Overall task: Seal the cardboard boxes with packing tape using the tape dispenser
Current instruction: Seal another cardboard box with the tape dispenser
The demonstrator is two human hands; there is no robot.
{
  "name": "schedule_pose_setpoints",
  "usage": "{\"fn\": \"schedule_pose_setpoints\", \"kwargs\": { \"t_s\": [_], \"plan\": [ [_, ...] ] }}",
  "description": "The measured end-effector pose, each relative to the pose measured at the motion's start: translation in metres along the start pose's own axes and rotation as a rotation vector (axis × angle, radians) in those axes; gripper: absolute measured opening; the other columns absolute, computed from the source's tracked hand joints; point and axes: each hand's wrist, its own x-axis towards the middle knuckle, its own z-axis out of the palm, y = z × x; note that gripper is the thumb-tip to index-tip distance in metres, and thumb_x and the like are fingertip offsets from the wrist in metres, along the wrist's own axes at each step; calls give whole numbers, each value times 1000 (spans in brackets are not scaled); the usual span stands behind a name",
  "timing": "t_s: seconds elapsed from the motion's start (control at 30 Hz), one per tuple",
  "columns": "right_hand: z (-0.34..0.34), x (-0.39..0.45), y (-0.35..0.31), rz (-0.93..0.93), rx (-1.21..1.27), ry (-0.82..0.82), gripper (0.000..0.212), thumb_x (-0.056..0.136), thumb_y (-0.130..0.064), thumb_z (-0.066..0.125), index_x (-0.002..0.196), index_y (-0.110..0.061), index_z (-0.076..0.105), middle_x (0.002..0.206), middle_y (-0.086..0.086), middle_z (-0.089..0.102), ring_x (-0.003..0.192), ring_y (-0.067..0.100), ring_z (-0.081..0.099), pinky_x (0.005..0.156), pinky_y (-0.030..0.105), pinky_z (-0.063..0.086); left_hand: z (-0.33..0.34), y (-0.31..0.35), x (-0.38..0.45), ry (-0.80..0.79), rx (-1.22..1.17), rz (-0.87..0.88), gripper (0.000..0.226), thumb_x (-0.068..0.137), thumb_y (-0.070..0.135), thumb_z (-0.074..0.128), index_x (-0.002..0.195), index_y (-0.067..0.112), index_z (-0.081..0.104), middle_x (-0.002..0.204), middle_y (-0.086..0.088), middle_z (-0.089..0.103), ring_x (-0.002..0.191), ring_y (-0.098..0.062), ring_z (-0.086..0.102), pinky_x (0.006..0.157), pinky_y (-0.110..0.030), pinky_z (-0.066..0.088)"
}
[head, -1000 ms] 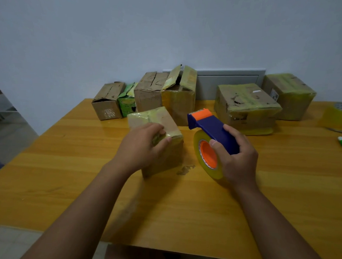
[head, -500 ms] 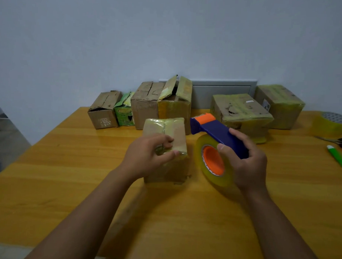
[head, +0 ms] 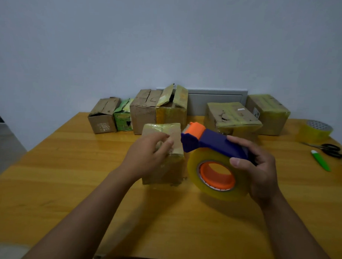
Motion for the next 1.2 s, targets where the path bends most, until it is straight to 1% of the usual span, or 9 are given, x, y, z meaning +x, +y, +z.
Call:
{"fn": "schedule_pose_setpoints", "kwargs": {
  "t_s": [0.07,0.17,0.27,0.4,0.57,0.7,0.8,0.9,1.2],
  "plan": [
    [1,-1,-3,-3,26,-30,44,62,-36,70,106,-39,73,113,-3,69,97,20,66,74,27,56,-11,18,-2,78,-325,-165,35,100,42,43,93,19,67,87,3,68,80,-15,63,69,-37,50],
    [5,0,-5,-15,51,-63,44,63,-35,69,107,-38,73,113,1,69,98,22,66,75,28,56,-29,38,-5,-117,-731,-418,49,98,51,41,88,12,69,77,0,70,73,-14,64,68,-31,48],
    [11,0,-5,-15,68,-90,45,64,-35,69,109,-37,73,114,5,68,99,27,65,77,33,56,-37,44,-11,-291,-952,-488,44,87,49,53,94,9,68,70,-1,66,67,-13,61,61,-23,48],
    [18,1,-6,-21,85,-100,45,64,-34,68,108,-37,73,113,3,68,99,25,66,76,30,56,-40,39,-17,-301,-1171,-487,31,82,32,59,97,5,67,72,-4,63,63,-11,59,55,-18,51],
    [22,1,-4,-15,114,-111,45,64,-33,68,109,-36,73,112,2,69,97,22,66,75,27,55,-44,35,-16,-253,-1197,-532,24,97,16,47,99,0,65,72,-8,64,61,-14,60,54,-21,52],
    [24,1,-2,-1,111,-122,46,65,-33,68,110,-35,72,112,2,69,97,22,66,75,28,56,-48,32,-14,-264,-1239,-592,51,96,26,36,60,11,69,62,-7,61,59,-18,58,54,-24,51],
    [25,1,1,18,106,-130,48,63,-34,68,111,-32,71,111,1,69,96,20,66,74,26,55,-49,29,-12,-284,-1194,-612,32,95,28,50,80,5,67,68,-9,62,60,-17,60,53,-23,54],
    [26,1,3,25,112,-137,49,64,-34,69,112,-30,71,112,1,69,96,19,67,73,25,55,-48,24,-11,-295,-1191,-650,16,93,11,55,95,-2,64,71,-10,61,60,-15,61,53,-22,55],
    [21,1,5,16,75,-249,49,67,-31,71,116,-31,68,117,-4,67,102,18,65,73,23,54,-52,23,-4,-280,-1006,-642,12,94,8,54,91,0,61,66,-9,57,55,-13,56,50,-20,52]
  ]
}}
